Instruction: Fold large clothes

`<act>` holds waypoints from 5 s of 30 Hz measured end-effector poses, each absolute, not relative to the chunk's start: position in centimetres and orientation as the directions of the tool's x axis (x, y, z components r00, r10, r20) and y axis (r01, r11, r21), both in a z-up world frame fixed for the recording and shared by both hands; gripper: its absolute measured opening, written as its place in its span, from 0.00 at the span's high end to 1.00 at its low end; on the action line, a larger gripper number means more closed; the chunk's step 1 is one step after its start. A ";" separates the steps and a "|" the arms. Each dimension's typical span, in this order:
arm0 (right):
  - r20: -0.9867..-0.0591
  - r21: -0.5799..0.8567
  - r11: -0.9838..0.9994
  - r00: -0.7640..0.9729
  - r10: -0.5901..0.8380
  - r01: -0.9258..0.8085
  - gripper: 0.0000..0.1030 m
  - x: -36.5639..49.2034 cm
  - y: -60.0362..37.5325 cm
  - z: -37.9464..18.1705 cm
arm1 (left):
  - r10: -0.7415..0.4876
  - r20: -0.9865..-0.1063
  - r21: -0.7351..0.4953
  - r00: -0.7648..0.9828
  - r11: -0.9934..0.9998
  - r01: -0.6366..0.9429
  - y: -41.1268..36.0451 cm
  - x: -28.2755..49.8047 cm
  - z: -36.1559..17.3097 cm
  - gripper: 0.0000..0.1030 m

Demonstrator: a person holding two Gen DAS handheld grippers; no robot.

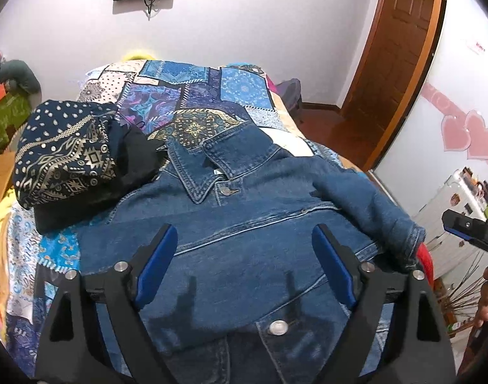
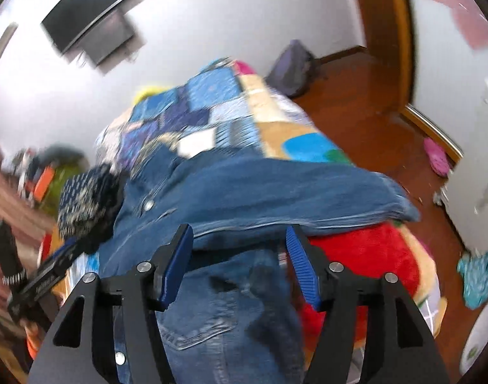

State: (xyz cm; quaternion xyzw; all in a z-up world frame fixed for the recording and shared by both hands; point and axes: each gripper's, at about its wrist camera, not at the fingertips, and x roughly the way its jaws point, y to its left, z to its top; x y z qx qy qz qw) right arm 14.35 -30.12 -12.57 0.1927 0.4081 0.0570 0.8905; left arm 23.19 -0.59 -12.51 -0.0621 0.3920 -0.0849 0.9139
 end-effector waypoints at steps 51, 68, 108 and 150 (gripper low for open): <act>-0.491 0.398 0.842 0.691 0.530 -0.364 0.94 20.1 -14.6 -3.9 | -0.097 -0.666 -0.205 0.740 0.977 -0.056 9.1 19.4 -11.1 0.13; -0.862 0.283 0.783 0.211 0.461 -0.555 0.87 18.3 1.8 -20.1 | -0.015 -0.762 -0.265 0.647 0.920 -0.290 18.4 15.1 -16.3 0.12; -0.744 0.135 0.991 0.659 0.111 -0.014 0.19 17.3 -26.3 -14.7 | -0.125 -0.802 -0.201 0.585 0.977 -0.066 10.0 24.4 -17.6 0.82; -0.797 0.333 0.942 0.524 0.301 -0.036 0.19 25.0 -28.1 -16.1 | -0.289 -0.849 -0.454 0.443 0.827 -0.332 25.4 25.6 -25.2 0.35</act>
